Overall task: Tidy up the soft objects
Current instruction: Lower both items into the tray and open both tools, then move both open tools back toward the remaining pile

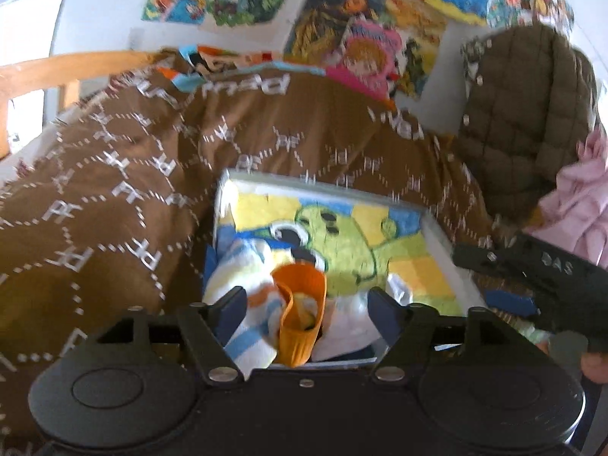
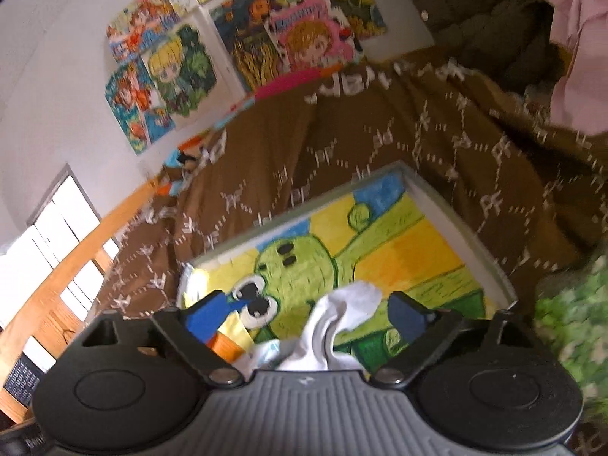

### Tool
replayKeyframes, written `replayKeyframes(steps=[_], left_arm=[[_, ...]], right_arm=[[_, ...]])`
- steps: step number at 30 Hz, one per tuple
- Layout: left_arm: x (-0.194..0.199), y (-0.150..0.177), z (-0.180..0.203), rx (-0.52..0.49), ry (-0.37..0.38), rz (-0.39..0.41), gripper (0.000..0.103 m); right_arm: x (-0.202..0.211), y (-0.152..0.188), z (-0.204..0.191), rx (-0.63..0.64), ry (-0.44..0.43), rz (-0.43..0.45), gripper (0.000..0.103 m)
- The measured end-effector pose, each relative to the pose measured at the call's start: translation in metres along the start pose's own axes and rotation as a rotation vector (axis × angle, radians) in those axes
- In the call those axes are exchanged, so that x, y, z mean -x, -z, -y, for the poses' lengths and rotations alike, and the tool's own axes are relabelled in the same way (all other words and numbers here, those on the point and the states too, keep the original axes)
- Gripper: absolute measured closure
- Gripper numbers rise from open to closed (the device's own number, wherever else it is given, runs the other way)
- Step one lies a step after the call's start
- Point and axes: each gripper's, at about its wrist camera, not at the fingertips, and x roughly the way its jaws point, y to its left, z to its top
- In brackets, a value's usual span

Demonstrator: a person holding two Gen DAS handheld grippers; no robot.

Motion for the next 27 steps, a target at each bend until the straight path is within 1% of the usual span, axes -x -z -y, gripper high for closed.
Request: replayKeyframes(steps=[3, 5, 7, 8, 11, 12, 14, 18, 23, 27], left_arm=[[0.023, -0.008, 0.004, 0.034, -0.007, 0.048, 0.019], [0.038, -0.013, 0.009, 0.041, -0.013, 0.078, 0.016], [0.054, -0.017, 0.015, 0.028, -0.020, 0.114, 0.010], [0.064, -0.019, 0.019, 0.018, -0.025, 0.137, 0.009], [0.090, -0.023, 0.026, -0.005, -0.036, 0.195, 0.005], [0.097, -0.024, 0.028, -0.006, -0.043, 0.212, 0.001], [0.115, -0.024, 0.030, 0.003, -0.056, 0.255, 0.001], [0.143, -0.022, 0.032, 0.019, -0.062, 0.306, 0.001], [0.178, -0.014, 0.036, 0.027, -0.081, 0.363, 0.001], [0.200, -0.005, 0.041, 0.021, -0.105, 0.396, 0.001]], right_arm=[[0.023, -0.005, -0.007, 0.038, -0.011, 0.037, 0.001], [0.039, -0.006, -0.015, 0.073, -0.020, 0.064, 0.000], [0.054, -0.007, -0.026, 0.132, -0.033, 0.089, 0.000], [0.061, -0.007, -0.032, 0.160, -0.038, 0.101, 0.000], [0.085, -0.006, -0.049, 0.226, -0.036, 0.163, 0.000], [0.094, -0.005, -0.054, 0.242, -0.034, 0.181, 0.000], [0.109, -0.004, -0.064, 0.269, -0.038, 0.213, 0.000], [0.138, 0.002, -0.076, 0.291, -0.024, 0.268, 0.000], [0.166, 0.010, -0.079, 0.274, -0.006, 0.284, 0.000], [0.187, 0.023, -0.078, 0.283, 0.002, 0.298, 0.000]])
